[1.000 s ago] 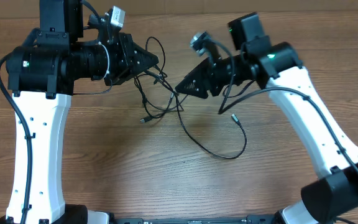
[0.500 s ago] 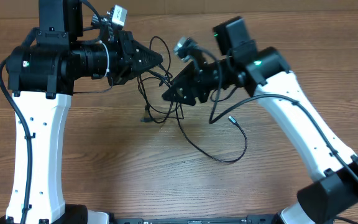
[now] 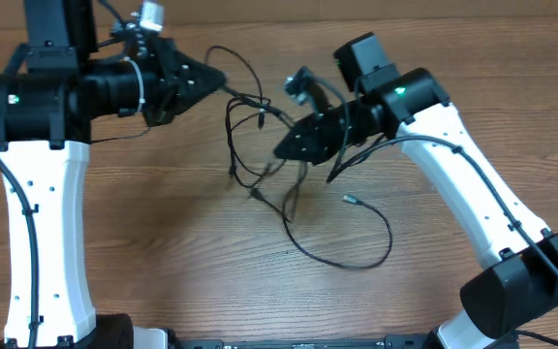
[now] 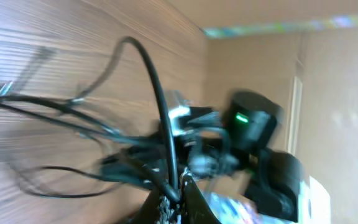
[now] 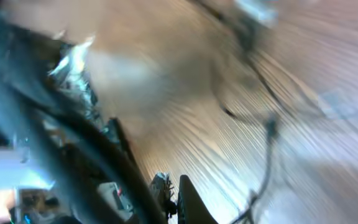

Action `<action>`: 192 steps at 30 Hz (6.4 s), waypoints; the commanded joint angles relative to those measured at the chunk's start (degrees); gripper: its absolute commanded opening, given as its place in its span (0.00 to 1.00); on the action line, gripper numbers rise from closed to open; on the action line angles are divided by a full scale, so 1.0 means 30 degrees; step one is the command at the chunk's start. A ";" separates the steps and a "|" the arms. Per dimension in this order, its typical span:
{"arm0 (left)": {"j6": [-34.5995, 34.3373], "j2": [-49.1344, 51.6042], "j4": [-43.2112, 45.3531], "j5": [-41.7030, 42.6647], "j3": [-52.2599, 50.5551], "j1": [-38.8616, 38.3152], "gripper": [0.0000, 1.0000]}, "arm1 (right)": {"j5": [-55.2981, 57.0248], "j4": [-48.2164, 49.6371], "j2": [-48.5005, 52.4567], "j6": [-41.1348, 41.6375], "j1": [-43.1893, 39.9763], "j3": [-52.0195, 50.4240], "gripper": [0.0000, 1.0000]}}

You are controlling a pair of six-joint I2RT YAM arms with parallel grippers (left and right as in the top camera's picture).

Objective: Untangle cables

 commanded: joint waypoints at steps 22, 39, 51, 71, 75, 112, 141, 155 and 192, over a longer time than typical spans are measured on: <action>0.2696 -0.0073 -0.3293 -1.7493 0.0080 0.0517 0.06 | 2.3773 -0.7854 -0.0022 1.5620 -0.2725 0.0175 0.04; 0.4845 0.0619 -0.2936 -1.4892 0.0080 0.0474 0.09 | 0.9632 -0.4626 0.0051 0.4415 -0.8196 -0.0838 0.04; 0.8437 0.3497 -0.3330 -0.9020 0.0080 -0.2390 0.41 | 0.4998 -0.4197 -0.1982 0.4138 -0.4670 0.1596 0.04; 1.3041 0.7257 -0.0918 -0.4422 0.0080 -0.4656 0.73 | 0.0940 -0.4656 -0.7395 0.7905 -0.4670 0.7482 0.04; 1.6451 0.7752 -0.1384 -0.2375 0.0080 -0.4998 0.74 | 0.0940 -0.4852 -0.7402 0.7898 -0.4670 0.7475 0.04; 2.7882 1.4389 -0.3257 0.0481 0.0073 -0.7927 0.67 | 0.2747 -0.6652 -0.7402 0.7752 -0.4670 0.7475 0.04; 0.8830 1.2692 0.2601 -1.3821 0.0867 -0.8808 0.04 | 0.7468 -0.8357 -0.7111 0.8677 -0.4670 0.7453 0.04; 0.7329 0.2011 0.0044 -1.7223 0.0984 -0.4874 0.04 | 1.5679 -0.8670 -0.4131 1.2101 -0.4896 0.5195 0.04; 0.6156 -0.1515 0.1588 -1.7449 0.1909 0.5989 0.04 | 1.0943 -0.3126 0.0175 0.7730 -0.8735 -0.1275 0.04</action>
